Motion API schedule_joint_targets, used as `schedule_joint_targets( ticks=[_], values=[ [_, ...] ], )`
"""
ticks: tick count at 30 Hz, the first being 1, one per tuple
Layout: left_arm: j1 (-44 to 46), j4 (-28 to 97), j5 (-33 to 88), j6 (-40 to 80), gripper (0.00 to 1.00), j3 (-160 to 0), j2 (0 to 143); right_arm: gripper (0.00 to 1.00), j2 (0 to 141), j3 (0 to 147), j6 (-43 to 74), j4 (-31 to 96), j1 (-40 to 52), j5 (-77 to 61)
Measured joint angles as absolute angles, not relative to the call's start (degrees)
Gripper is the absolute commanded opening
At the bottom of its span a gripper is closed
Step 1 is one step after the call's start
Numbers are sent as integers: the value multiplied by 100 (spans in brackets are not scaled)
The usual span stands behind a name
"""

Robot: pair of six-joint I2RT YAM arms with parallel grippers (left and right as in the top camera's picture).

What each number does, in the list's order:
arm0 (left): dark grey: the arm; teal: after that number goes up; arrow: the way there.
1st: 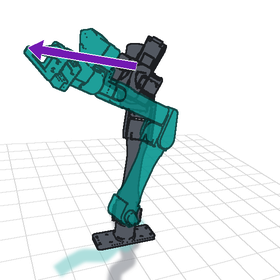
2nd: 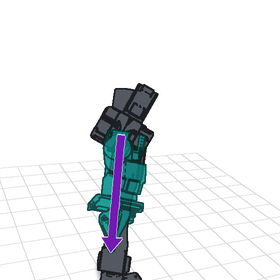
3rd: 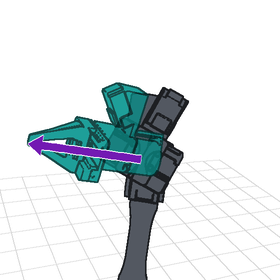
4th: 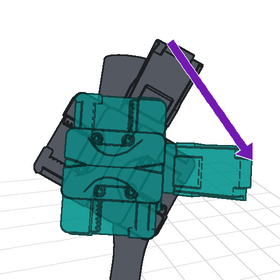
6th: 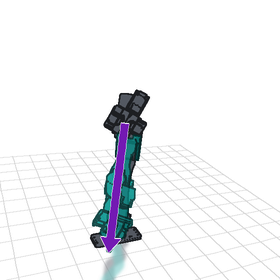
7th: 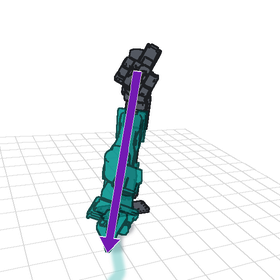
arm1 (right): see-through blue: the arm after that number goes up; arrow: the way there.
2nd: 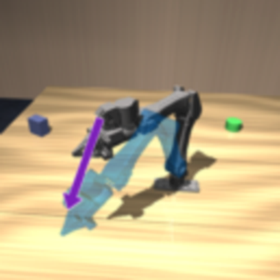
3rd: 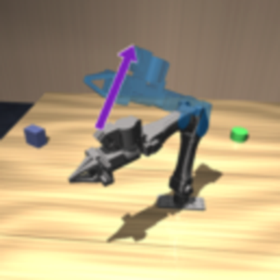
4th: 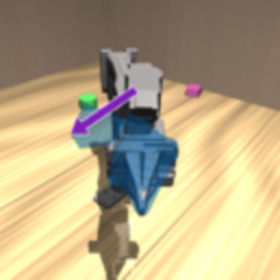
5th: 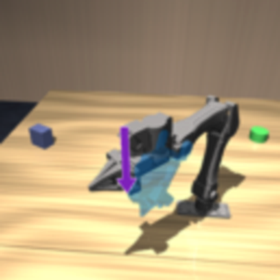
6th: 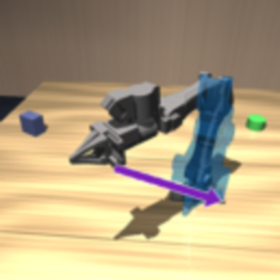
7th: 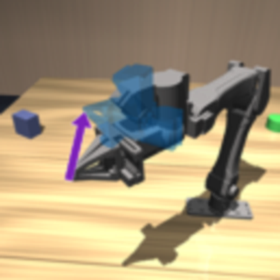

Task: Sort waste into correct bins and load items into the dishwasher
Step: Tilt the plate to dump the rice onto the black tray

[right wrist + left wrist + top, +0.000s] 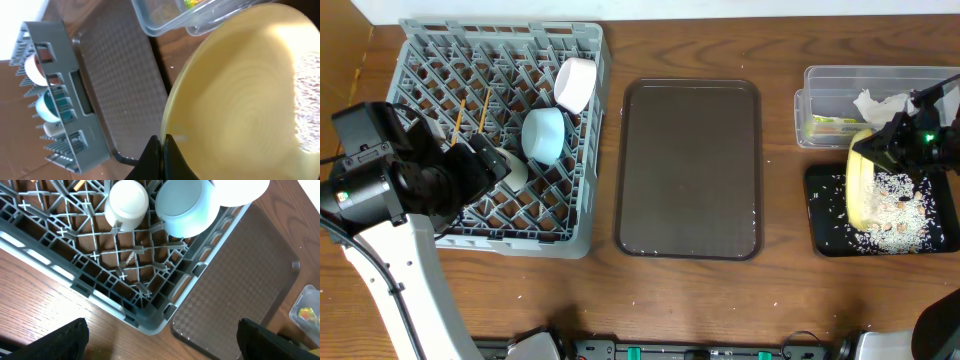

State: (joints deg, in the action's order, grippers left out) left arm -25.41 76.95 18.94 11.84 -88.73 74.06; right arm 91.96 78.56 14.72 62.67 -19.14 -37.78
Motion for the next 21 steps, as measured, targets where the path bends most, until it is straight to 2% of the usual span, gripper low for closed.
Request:
schedule_joint_targets(
  ticks=[21],
  values=[
    [-2541, 7695, 1894, 1184, 95, -8873, 7411, 1, 9196, 7850, 1411, 6208, -2064, -4272]
  ],
)
